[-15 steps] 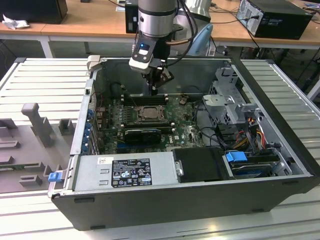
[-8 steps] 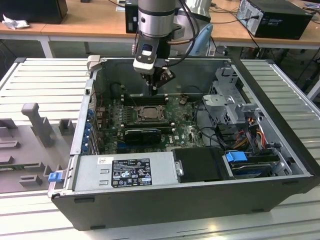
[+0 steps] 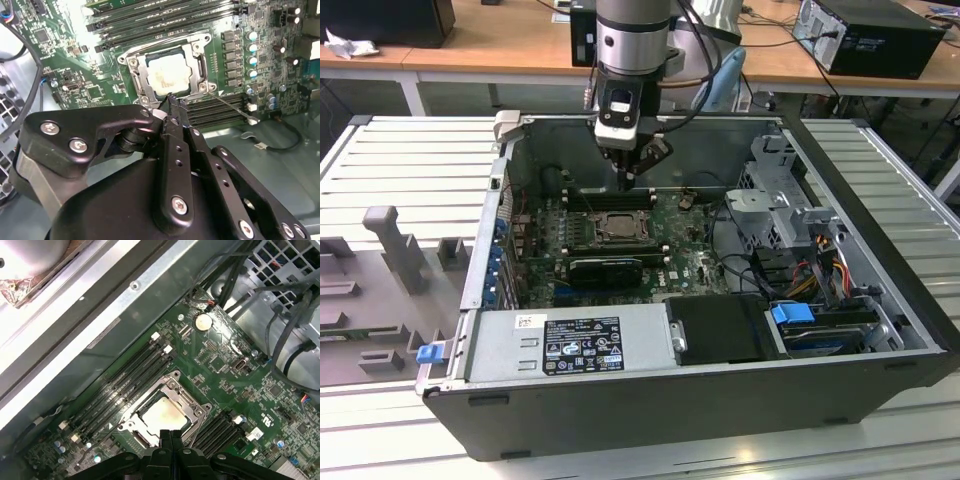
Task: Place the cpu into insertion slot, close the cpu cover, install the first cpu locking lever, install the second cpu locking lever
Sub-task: 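Install the first cpu locking lever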
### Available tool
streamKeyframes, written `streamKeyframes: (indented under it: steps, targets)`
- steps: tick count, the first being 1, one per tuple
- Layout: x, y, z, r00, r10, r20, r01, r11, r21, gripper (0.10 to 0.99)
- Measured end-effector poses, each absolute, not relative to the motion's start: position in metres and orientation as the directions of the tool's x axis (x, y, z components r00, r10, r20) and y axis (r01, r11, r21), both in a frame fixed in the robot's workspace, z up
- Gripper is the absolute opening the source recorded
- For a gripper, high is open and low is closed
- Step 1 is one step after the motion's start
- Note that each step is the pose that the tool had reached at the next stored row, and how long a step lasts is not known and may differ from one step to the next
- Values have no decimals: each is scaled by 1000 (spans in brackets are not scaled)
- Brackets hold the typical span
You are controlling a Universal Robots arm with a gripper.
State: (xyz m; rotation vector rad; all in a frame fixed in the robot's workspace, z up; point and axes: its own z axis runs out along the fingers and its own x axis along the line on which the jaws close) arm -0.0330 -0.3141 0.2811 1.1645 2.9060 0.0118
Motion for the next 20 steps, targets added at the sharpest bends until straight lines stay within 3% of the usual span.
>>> streamKeyframes:
  steps: [11, 20]
  targets:
    - [-33, -314, 281, -841, 541, -7, 541, 841, 11, 106]
    - [-33, -314, 279, -959, 284, -7, 284, 959, 11, 106]
